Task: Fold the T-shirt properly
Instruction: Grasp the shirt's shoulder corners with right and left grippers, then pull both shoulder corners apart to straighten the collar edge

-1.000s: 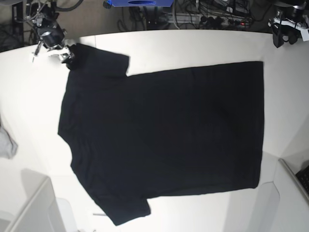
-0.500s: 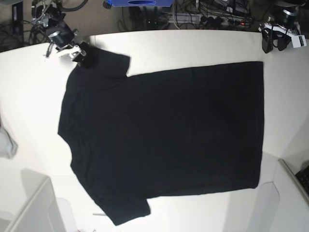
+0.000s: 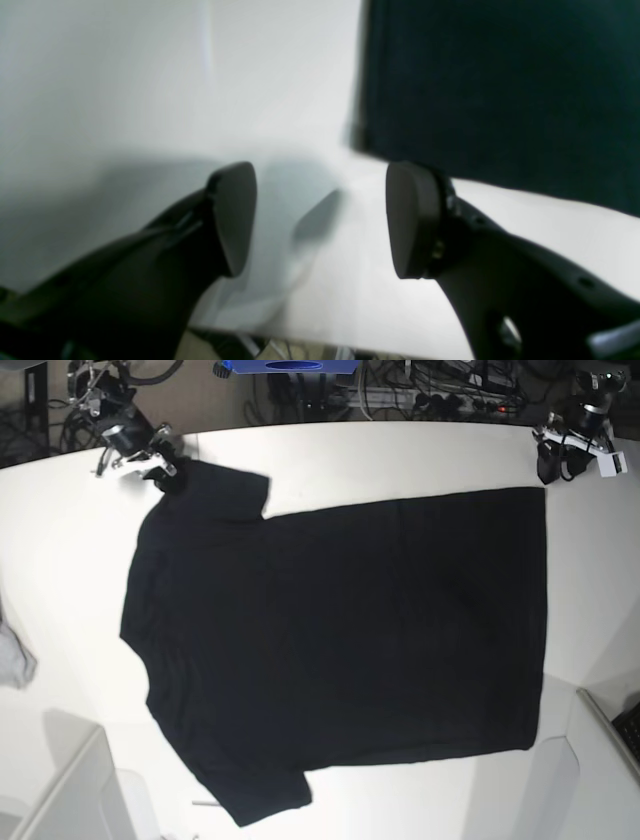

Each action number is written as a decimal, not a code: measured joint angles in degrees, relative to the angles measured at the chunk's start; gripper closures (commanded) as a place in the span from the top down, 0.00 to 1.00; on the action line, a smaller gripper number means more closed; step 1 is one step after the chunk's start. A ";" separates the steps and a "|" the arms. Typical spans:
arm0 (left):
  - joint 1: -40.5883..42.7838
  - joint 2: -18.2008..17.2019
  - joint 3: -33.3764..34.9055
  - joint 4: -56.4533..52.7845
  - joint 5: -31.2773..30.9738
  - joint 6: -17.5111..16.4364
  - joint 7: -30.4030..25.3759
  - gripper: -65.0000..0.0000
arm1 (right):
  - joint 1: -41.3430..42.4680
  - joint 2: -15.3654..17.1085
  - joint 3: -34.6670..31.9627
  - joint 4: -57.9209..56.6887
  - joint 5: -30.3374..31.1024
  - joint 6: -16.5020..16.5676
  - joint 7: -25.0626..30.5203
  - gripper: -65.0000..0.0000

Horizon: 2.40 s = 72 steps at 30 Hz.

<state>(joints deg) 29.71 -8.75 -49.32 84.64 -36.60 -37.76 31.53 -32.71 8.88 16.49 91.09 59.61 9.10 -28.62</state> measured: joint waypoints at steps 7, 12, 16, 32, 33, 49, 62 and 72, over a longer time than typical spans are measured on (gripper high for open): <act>-4.55 1.14 -0.04 0.09 1.86 0.02 3.48 0.61 | 0.11 0.09 0.00 -0.09 0.02 0.00 -0.11 0.00; -7.30 1.46 -0.13 0.15 1.81 0.02 6.75 0.61 | 0.11 0.09 0.00 -0.09 0.02 0.00 -0.11 0.00; -8.98 2.75 -0.07 0.15 1.31 0.02 8.39 0.61 | 0.11 0.09 0.00 -0.09 0.02 0.00 -0.11 0.00; -12.07 3.17 2.29 -4.20 -0.33 -0.22 9.18 0.00 | 0.26 0.09 0.00 1.03 -5.49 0.81 -0.17 0.00; -11.98 3.15 2.29 -4.04 -0.33 -0.22 9.22 0.00 | 0.26 -0.09 0.00 1.57 -7.06 0.81 -0.15 0.00; -3.89 2.25 2.54 5.49 2.43 0.24 12.46 0.00 | -5.16 -0.28 0.00 9.77 -11.69 -2.23 -2.67 0.00; 1.36 0.48 2.19 9.53 2.45 0.22 12.13 0.00 | -13.97 -0.39 0.00 17.68 -11.65 -2.23 -2.54 0.00; 4.92 -0.17 2.12 9.77 2.40 0.02 12.04 0.00 | -16.13 -2.47 -0.35 22.77 -11.63 -2.23 -2.60 0.00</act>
<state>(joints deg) 34.63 -8.93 -47.20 94.41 -34.20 -37.74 43.57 -48.84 6.42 16.14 113.86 47.99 6.87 -31.22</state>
